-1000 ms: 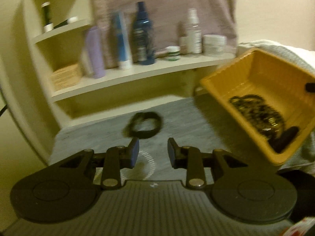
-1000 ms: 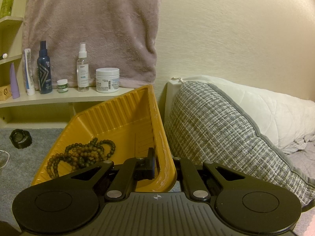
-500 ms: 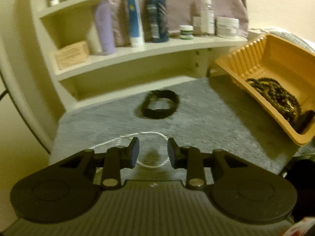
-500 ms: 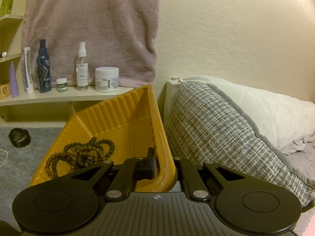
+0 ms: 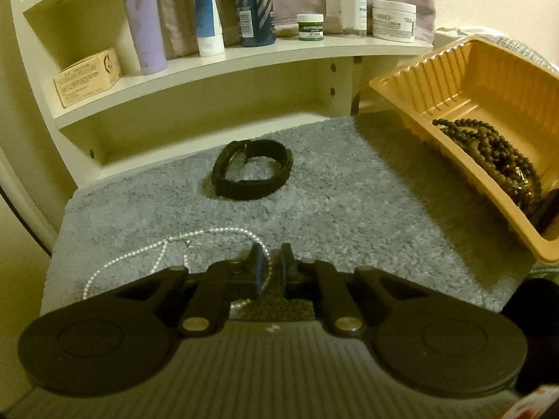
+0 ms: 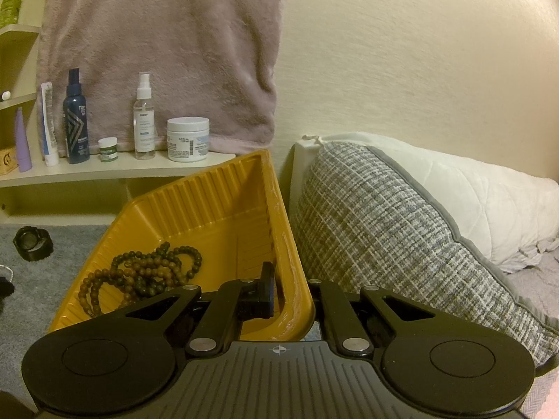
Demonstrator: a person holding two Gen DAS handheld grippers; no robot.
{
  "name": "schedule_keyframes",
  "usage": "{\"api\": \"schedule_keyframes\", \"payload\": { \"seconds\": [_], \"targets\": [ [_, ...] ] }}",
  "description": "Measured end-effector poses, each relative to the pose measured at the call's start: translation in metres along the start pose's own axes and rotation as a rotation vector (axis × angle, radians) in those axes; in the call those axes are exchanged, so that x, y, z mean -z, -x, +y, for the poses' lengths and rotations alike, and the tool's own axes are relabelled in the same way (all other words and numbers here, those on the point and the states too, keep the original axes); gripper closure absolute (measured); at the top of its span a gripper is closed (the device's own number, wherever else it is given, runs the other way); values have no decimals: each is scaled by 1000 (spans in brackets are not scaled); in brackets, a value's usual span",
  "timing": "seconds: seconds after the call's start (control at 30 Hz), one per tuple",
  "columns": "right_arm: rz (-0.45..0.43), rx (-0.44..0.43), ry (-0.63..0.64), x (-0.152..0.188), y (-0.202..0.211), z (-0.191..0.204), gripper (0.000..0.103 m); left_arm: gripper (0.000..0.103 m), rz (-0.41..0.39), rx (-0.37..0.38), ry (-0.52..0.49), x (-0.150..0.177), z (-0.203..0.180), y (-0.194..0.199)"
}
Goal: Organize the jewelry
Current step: 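Grasp the white pearl necklace on the rug with the left gripper, then lift the pearl necklace into the orange tray and open the left gripper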
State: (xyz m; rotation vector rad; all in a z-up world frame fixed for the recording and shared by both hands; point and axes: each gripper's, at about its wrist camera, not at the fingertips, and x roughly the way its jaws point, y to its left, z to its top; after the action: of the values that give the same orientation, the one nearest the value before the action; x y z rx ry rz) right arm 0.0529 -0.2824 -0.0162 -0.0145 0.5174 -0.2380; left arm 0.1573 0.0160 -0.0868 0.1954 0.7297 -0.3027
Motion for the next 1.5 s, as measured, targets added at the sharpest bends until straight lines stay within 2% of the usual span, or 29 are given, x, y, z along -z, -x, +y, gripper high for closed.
{"api": "schedule_keyframes", "payload": {
  "seconds": [0.1,0.17,0.27,0.5,0.8,1.13,1.5],
  "targets": [
    [0,1,-2,0,0,0,97,95,2,-1,5,-1,0,-1],
    [-2,1,-2,0,0,1,96,101,4,3,-1,-2,-1,-1],
    [-1,0,0,0,0,1,97,101,-6,-3,-10,-3,-3,2],
    [-5,-2,4,0,1,1,97,101,-88,5,-19,-20,-1,29],
    [-11,-4,8,-2,4,5,97,101,-206,66,6,-64,12,71],
    [-16,-11,10,-5,5,7,97,101,-282,205,-4,-114,6,102],
    [-21,-17,10,-6,7,8,97,101,-368,380,-63,-164,-47,124]
  ]
}}
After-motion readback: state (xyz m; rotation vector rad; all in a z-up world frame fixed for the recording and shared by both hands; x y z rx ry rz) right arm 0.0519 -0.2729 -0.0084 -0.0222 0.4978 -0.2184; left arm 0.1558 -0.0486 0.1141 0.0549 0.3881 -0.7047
